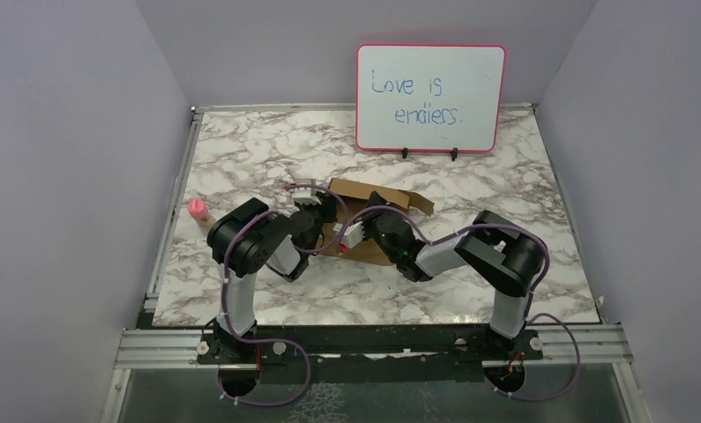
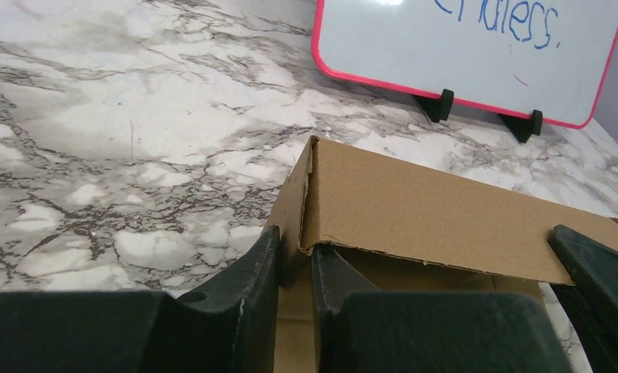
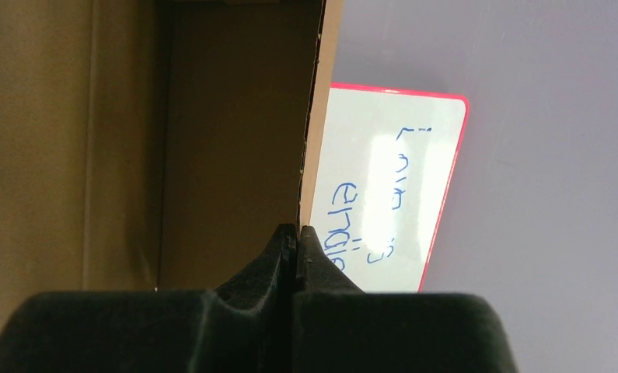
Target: Fold the paper box
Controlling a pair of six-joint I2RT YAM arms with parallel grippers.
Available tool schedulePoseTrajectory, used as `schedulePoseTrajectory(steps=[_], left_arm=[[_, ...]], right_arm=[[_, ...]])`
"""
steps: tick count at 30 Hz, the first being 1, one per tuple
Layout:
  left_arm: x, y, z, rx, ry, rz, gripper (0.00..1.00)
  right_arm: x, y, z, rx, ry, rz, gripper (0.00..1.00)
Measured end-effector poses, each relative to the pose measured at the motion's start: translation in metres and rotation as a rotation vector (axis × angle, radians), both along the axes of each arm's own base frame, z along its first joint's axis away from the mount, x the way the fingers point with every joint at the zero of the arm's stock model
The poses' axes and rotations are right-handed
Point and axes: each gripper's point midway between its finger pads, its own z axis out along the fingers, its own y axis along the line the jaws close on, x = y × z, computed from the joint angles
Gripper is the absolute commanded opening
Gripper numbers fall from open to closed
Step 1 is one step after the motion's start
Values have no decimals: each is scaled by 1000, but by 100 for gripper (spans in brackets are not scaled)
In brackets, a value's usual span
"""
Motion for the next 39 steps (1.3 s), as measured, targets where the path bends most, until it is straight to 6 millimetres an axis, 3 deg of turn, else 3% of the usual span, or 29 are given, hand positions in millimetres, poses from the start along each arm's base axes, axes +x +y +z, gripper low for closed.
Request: schedulePoseTrajectory(steps=[5,20,31,39], left_arm=[[-5,7,-1,-6,1,88,8],[-19,23,-1,-24,23,263,5],[-21,26,-2,-74,26,295,32],[-21,29,-7,-84,32,305,39]], right_arm=[[-6,3,-2,8,29,5,1],[-16,14,-7,41,70,30,1],[-18,18,-8,53,85,41,1],[-21,18,-7,57,99,42,1]])
